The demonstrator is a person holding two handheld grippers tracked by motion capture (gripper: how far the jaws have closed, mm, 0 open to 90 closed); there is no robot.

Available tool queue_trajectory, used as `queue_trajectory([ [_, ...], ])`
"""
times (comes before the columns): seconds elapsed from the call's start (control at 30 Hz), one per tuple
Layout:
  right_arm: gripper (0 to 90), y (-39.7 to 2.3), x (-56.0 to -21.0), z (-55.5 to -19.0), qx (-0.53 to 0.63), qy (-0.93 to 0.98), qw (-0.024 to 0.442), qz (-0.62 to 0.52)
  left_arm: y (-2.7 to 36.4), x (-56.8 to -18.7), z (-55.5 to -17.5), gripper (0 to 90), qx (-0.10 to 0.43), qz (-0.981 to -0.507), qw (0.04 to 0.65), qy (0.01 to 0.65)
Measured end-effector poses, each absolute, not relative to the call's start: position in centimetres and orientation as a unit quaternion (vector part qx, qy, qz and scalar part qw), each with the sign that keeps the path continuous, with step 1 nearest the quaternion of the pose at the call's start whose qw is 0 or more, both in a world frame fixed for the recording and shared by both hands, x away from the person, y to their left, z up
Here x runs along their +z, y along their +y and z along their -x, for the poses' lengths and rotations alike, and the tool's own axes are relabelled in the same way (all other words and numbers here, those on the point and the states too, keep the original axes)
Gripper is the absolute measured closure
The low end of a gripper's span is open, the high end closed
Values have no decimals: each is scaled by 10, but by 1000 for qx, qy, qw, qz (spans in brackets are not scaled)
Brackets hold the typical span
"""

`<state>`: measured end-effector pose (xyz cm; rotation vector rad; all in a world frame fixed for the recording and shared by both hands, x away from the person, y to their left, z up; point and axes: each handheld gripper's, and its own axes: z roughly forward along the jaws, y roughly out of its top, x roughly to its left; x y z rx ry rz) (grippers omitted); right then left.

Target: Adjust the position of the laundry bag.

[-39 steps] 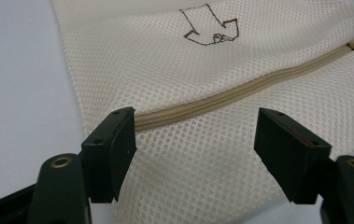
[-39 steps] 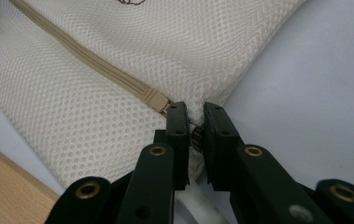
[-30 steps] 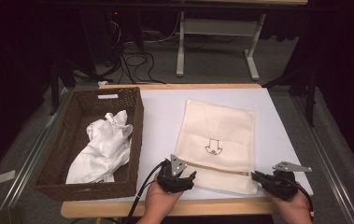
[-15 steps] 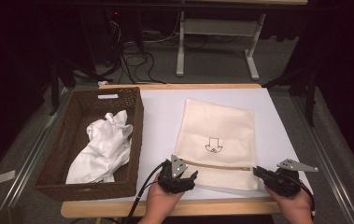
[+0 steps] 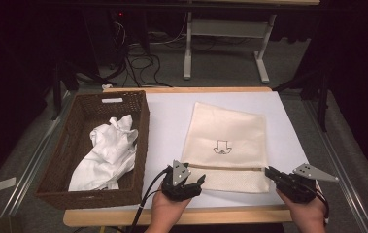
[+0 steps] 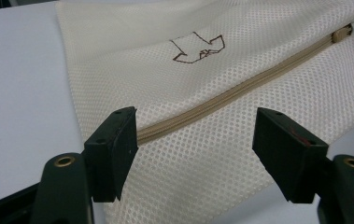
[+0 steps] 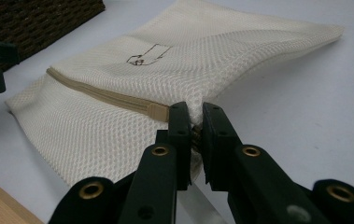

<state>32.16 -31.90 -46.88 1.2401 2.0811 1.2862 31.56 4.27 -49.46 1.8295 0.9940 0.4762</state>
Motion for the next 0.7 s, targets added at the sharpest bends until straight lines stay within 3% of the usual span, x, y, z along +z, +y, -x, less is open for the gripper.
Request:
queue_trajectory([
  [0.43, 842, -321, -471, -323, 472, 740, 187, -440, 34, -494, -320, 337, 183, -756, 483, 403],
  [0.7, 842, -320, -470, -322, 471, 744, 190, -433, 18, -489, -322, 411, 159, -753, 497, 401],
])
